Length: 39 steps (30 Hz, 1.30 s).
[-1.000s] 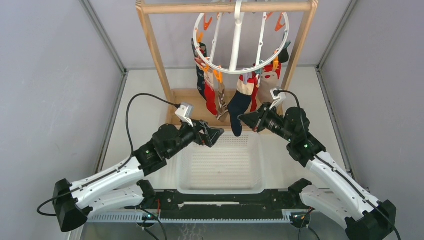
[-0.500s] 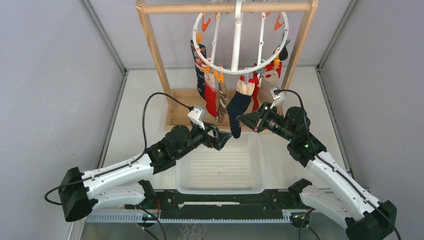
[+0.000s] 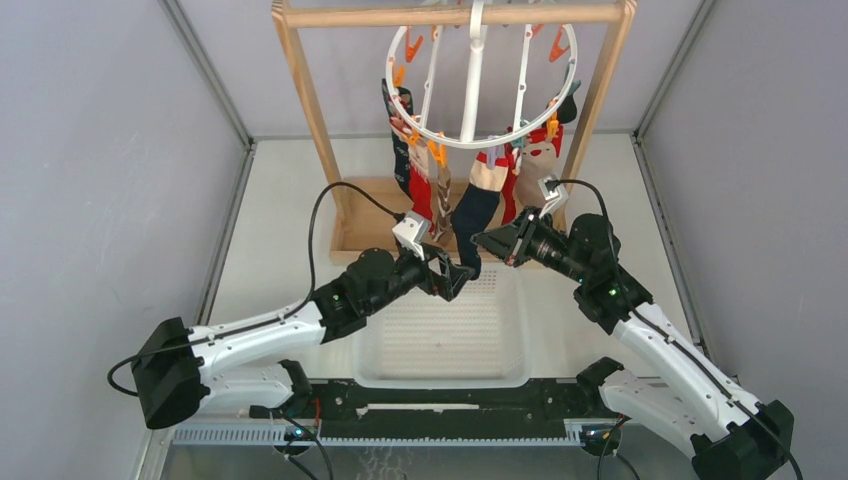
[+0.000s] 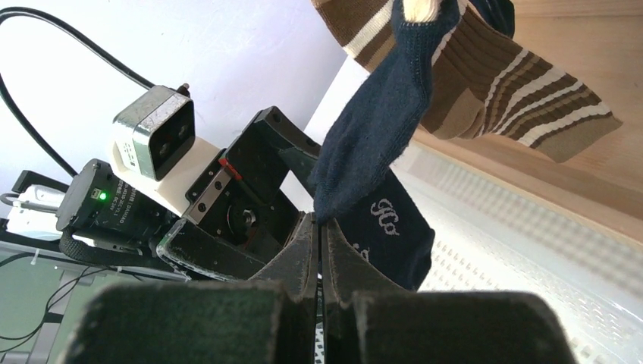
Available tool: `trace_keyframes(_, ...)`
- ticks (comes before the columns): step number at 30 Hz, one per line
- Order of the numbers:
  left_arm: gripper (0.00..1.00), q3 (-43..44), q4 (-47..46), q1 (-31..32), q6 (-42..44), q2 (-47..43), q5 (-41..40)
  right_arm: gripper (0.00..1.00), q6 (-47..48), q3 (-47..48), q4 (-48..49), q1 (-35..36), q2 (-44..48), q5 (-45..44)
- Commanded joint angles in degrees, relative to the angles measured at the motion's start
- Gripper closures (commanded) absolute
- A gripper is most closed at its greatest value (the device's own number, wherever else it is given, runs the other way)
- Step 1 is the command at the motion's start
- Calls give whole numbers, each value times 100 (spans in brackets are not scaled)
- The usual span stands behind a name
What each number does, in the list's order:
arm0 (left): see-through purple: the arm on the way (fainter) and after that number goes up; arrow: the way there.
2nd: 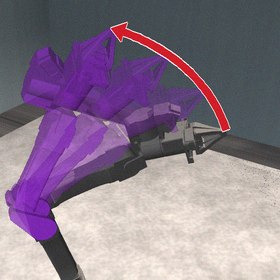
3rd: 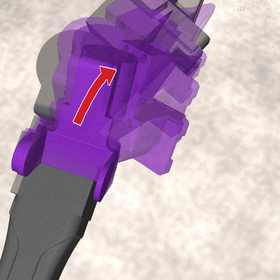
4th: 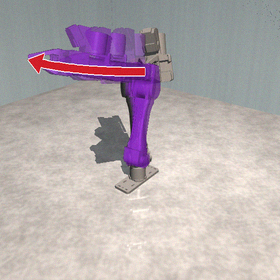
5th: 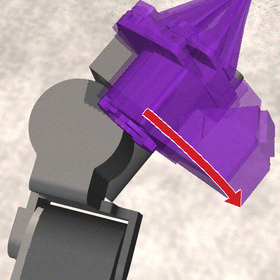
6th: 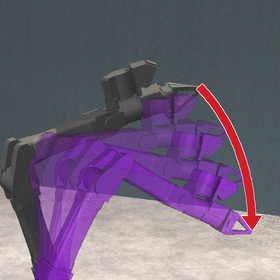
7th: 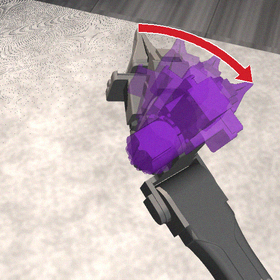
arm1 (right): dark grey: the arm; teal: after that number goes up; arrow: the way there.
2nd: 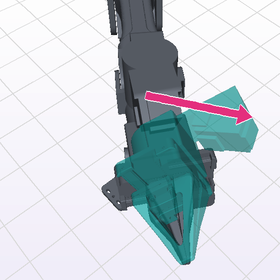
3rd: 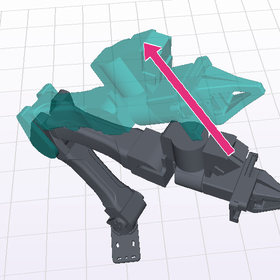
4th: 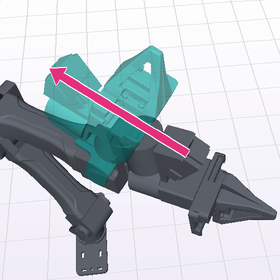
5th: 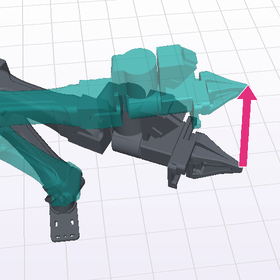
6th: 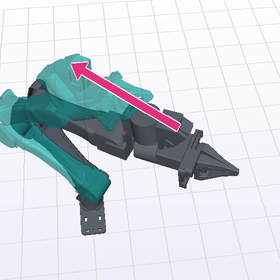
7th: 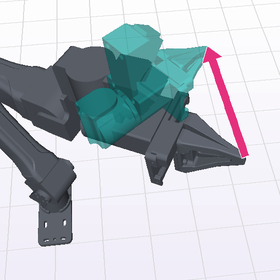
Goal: Remove the socks clipped to the hanger
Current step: Remove the sock from the hanger.
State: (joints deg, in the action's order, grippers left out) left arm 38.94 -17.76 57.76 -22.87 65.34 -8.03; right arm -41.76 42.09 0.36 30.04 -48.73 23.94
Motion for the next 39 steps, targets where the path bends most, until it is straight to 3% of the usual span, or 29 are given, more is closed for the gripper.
trace_keyframes(1, 0, 371, -579, 29, 252, 58, 265, 100, -57, 309, 195, 45, 74, 82)
trace_keyframes(36, 0, 299, -1606, 26, 376, 531, 679, 100, -10, 397, -200, 115, 101, 154)
trace_keyframes(39, 11, 282, -1617, 25, 373, 533, 689, 100, -8, 397, -209, 132, 92, 139)
